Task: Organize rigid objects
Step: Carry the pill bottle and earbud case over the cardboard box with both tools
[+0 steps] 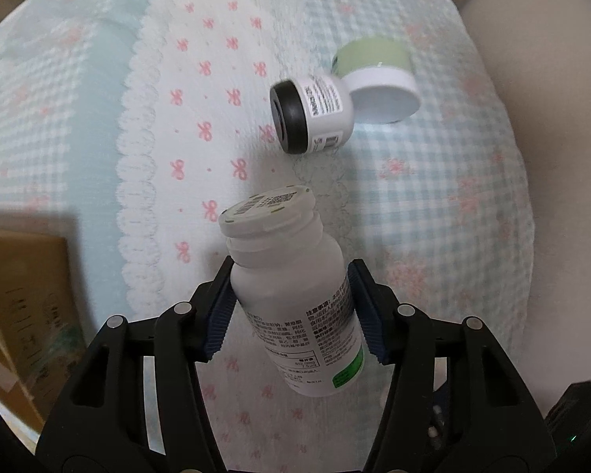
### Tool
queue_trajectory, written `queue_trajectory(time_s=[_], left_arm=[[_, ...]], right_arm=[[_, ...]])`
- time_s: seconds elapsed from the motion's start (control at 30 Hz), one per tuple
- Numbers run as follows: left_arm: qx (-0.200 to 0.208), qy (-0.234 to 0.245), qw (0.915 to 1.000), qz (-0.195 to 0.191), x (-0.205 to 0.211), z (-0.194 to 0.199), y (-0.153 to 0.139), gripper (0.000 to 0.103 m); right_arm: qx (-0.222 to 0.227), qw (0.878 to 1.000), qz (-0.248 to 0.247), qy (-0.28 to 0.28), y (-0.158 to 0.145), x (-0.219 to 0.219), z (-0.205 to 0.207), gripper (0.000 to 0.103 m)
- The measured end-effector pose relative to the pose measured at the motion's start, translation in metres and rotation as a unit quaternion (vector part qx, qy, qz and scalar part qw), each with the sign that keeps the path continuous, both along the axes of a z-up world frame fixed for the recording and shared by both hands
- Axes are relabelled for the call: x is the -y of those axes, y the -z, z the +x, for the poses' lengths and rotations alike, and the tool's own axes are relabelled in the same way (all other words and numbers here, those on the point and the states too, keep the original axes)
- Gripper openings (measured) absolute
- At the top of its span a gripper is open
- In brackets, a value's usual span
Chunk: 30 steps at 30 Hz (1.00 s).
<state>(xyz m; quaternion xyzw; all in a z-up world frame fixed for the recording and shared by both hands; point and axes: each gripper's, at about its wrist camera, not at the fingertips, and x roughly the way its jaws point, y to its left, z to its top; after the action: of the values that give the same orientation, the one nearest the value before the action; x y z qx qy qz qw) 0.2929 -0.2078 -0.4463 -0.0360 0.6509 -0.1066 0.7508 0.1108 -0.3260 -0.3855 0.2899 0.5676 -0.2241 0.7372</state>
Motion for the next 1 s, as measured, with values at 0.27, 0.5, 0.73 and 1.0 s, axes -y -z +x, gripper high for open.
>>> queue_trajectory(time_s=[0.27, 0.5, 0.73, 1.0], left_arm=[[0.05, -0.005, 0.9985, -0.021, -0.033, -0.027, -0.076, 0.052], [0.104, -0.018, 0.994, -0.031, -0.066, -0.062, -0.151, 0.052], [0.158, -0.039, 0.986, -0.034, -0.125, -0.091, -0.223, 0.052], [0.186, -0.074, 0.9793, -0.025, -0.23, -0.11, -0.265, 0.05]], right_arm=[[0.055, 0.998, -0.028, -0.027, -0.078, -0.006, -0.01, 0.041], [0.112, 0.989, -0.053, -0.08, -0.168, -0.032, -0.018, 0.041], [0.166, 0.972, -0.058, -0.157, -0.236, -0.079, -0.014, 0.041], [0.206, 0.952, -0.03, -0.224, -0.277, -0.164, -0.002, 0.041]])
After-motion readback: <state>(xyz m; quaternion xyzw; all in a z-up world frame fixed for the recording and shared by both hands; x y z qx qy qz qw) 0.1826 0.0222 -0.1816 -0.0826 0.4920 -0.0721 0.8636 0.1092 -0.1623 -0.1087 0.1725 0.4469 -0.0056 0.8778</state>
